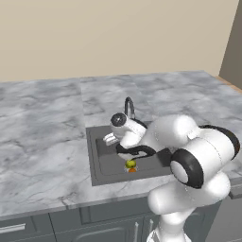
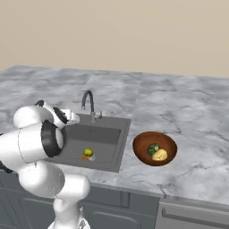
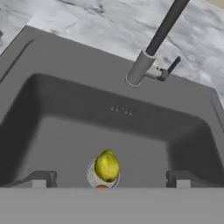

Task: There is a mixed pile of frozen fruits and vegetables on the counter. Locate all the frozen vegetables and place the items in a bowl on the counter. Take all the frozen fruits and defrost them in a running sink.

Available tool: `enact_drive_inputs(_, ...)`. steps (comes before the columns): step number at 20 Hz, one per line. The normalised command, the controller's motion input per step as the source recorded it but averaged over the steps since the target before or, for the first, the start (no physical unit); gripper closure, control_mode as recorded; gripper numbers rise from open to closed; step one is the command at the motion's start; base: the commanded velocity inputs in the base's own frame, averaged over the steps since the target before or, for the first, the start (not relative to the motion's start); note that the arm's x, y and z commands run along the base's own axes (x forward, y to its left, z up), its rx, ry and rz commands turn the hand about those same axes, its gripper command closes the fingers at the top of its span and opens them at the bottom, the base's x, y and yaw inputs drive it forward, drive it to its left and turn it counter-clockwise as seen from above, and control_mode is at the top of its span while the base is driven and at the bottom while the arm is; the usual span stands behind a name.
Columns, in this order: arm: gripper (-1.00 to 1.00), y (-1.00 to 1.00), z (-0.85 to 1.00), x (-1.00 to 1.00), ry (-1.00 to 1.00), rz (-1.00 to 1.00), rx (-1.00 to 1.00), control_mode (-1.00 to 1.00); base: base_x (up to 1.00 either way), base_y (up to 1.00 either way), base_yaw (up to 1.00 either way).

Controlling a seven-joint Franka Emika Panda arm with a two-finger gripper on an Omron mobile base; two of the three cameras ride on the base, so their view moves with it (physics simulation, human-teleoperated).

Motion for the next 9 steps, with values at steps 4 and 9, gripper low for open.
enact_drive_inputs(4,-1.0,0.12,0.59,-0.43,0.0,0.0,0.21,-1.0,0.0,0.0,0.0)
enact_drive_inputs(9,-1.0,0.38,0.39,-0.53,0.0,0.0,0.08,-1.0,0.0,0.0,0.0)
